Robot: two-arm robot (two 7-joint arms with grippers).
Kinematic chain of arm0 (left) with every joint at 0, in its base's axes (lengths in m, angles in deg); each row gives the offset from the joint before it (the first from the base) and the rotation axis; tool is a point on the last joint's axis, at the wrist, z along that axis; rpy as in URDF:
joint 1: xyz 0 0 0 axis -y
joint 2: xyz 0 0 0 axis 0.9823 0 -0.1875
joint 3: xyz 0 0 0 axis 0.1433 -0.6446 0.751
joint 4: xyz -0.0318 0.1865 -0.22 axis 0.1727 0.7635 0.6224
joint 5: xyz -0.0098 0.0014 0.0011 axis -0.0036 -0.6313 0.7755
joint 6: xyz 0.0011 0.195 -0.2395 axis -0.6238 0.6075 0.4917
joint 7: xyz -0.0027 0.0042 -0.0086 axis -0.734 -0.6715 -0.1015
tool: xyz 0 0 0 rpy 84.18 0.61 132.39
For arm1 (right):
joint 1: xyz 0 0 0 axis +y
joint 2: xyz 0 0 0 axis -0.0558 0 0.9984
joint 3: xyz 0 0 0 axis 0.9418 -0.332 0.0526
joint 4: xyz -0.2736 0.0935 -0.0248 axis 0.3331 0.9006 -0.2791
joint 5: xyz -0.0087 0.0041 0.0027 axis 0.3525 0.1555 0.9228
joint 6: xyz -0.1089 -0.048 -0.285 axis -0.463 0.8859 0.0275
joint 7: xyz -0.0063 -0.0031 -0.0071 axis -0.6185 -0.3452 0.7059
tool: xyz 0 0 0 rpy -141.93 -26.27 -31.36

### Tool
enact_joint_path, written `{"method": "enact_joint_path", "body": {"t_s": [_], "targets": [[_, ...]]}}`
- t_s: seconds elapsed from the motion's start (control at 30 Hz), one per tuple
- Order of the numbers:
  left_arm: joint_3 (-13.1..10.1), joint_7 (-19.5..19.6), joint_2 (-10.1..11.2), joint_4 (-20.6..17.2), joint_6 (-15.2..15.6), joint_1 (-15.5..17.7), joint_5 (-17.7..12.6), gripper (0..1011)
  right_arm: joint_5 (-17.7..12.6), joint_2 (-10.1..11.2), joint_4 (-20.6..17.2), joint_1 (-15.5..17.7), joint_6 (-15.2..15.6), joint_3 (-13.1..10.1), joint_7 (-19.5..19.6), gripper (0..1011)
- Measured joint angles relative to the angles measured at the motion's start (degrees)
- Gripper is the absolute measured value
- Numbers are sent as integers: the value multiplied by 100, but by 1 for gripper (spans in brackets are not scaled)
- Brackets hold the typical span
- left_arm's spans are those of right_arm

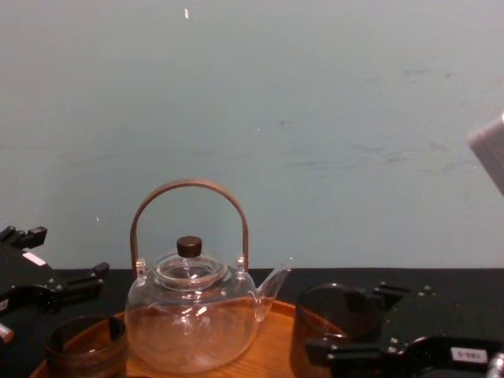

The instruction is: Pick up the glass from the table and place it on the tray.

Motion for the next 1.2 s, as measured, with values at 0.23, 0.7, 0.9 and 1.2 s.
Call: {"method": "enact_joint_path", "body": {"t_s": [0.23, 0.7, 0.9, 1.2], "targets": [[0, 0, 0, 0, 0, 0, 0, 1002, -9, -71, 85, -99, -21, 165, -91, 904], [0, 0, 0, 0, 0, 0, 0, 1001, -89, -121, 208, -124, -99, 428, -253, 904], [0, 0, 0, 0, 0, 0, 0, 1001, -104, -122, 295, -108, -140, 531, -298, 904], [0, 0, 0, 0, 0, 0, 0, 1001, -104, -184, 534, -125, -176, 620, -305, 905]]}}
